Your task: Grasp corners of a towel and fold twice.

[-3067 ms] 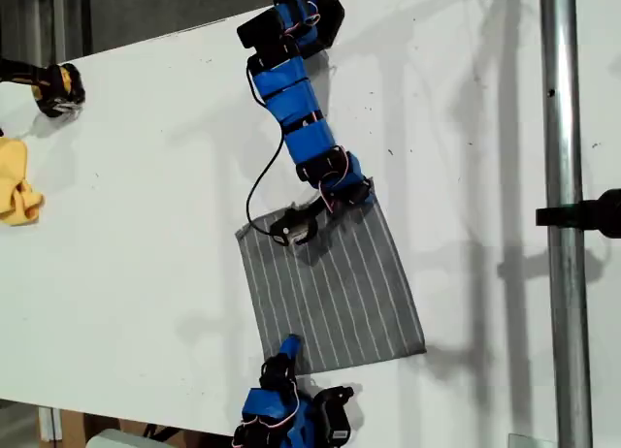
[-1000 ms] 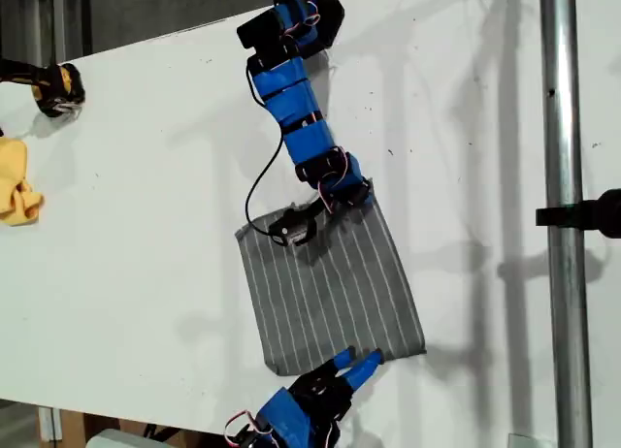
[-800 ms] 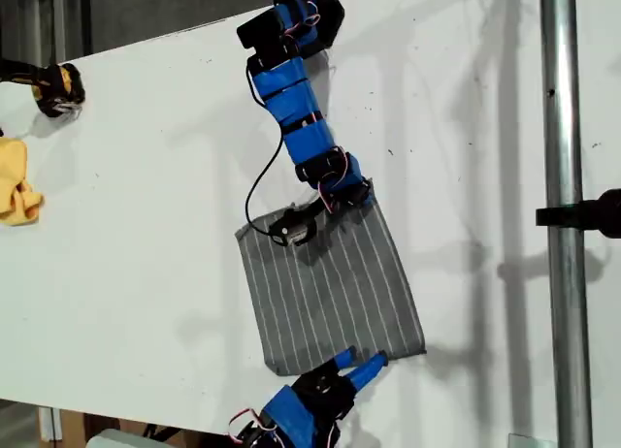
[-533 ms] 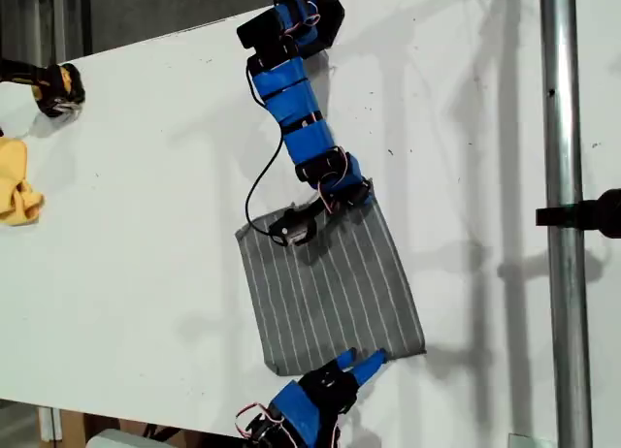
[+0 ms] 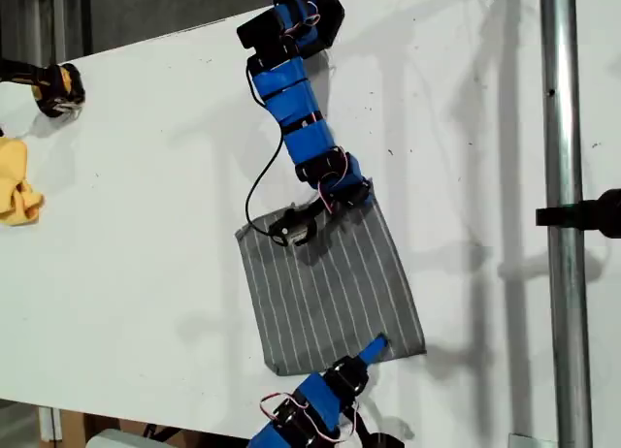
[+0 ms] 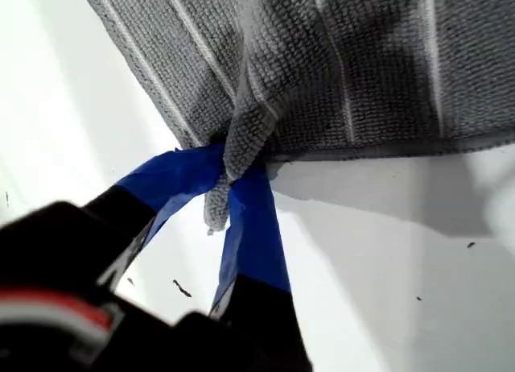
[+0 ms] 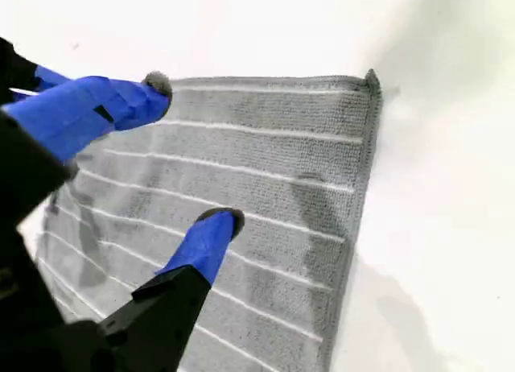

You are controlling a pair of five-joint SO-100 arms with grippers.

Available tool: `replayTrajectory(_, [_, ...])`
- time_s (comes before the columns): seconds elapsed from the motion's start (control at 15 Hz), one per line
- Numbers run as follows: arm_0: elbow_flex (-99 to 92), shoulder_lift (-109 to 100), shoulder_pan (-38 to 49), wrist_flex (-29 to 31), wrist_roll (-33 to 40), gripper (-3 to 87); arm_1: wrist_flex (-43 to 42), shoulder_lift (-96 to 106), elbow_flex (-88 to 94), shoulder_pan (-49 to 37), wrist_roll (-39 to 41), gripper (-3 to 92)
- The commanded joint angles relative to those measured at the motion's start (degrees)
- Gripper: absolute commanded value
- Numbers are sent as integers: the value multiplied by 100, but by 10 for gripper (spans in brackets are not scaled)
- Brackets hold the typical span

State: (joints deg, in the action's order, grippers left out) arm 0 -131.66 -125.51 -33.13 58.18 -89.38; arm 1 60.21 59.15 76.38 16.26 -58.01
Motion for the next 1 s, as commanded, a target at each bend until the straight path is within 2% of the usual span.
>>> replayTrajectory(0.0, [422, 580, -316, -149, -527, 269, 0, 53, -316, -105, 97, -2])
replayTrajectory(0.33, [1942, 2812, -606, 237, -888, 284, -9, 53, -316, -123, 149, -2])
replayTrajectory(0.93, [2426, 4535, -782, -88, -1494, 278, -18, 79, -299, -44, 132, -2])
